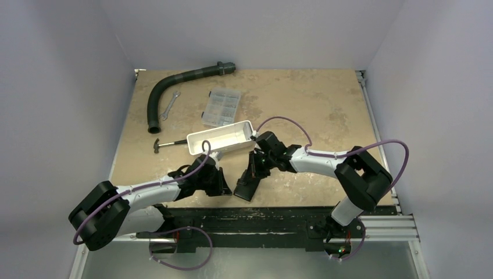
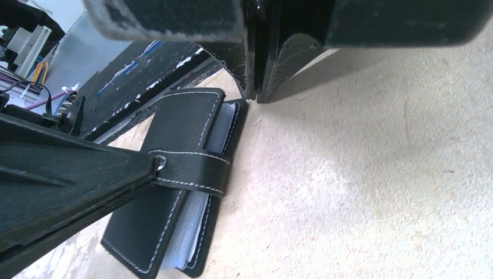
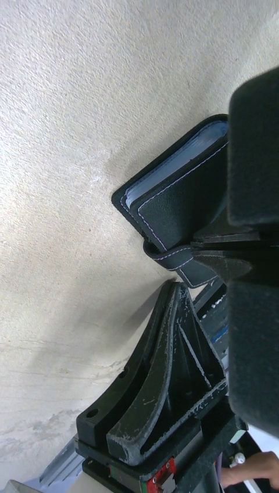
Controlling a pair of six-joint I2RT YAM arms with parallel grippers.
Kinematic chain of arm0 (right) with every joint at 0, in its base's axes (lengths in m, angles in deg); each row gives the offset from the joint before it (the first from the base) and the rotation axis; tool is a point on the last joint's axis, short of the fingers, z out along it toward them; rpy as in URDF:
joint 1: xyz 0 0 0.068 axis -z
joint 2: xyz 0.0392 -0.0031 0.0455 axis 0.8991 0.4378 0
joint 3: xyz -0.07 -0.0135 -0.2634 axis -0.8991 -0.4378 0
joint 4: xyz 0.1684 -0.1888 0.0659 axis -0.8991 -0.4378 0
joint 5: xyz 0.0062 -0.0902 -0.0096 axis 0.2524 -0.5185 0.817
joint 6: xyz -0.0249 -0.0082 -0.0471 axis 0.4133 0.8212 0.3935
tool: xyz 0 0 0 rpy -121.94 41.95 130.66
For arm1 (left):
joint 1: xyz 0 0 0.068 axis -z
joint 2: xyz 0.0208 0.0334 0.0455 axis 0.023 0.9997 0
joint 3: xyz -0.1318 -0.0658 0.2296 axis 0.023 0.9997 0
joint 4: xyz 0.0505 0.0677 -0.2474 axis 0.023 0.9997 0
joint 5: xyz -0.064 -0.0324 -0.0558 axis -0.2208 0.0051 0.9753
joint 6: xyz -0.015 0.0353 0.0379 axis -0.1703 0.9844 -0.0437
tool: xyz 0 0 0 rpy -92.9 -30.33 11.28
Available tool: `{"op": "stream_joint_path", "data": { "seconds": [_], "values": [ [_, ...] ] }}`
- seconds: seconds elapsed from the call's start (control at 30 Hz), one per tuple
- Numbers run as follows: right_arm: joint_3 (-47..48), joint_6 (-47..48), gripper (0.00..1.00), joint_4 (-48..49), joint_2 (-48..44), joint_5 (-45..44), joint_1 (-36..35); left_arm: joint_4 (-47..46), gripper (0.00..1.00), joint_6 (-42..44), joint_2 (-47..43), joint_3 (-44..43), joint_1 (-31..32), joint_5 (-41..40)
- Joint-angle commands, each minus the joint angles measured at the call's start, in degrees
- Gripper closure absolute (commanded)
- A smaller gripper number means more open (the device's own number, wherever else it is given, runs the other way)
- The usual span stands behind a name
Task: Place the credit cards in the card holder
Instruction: Close the card holder at the center of the board.
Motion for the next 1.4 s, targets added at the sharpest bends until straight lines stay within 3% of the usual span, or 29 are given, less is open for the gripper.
{"op": "stream_joint_path", "data": {
  "seconds": [0.0, 0.2, 0.3, 0.83, 1.37],
  "values": [
    [3.4, 3.4, 1.0, -5.0, -1.2, -4.8, 0.3, 0.5, 1.0, 0.0, -0.3, 0.4, 0.4, -0.7],
    [5.6, 5.9, 1.0, -7.8, -1.7, -6.3, 0.2, 0.2, 1.0, -0.1, -0.5, 0.3, 0.5, -0.3],
    [5.1, 6.1, 0.87, -7.0, -1.8, -5.6, 0.2, 0.3, 1.0, 0.1, -1.0, -0.1, 0.5, 0.2],
    [1.9, 2.0, 0.71, -1.3, -3.9, -1.4, 0.1, 2.7, 1.0, 2.4, -3.6, -3.2, 0.5, 1.5],
    [2.5, 1.6, 0.7, 1.2, -0.1, 1.5, -0.4, 2.3, 1.0, 2.6, -3.5, -2.9, 0.5, 1.9]
  ]
}}
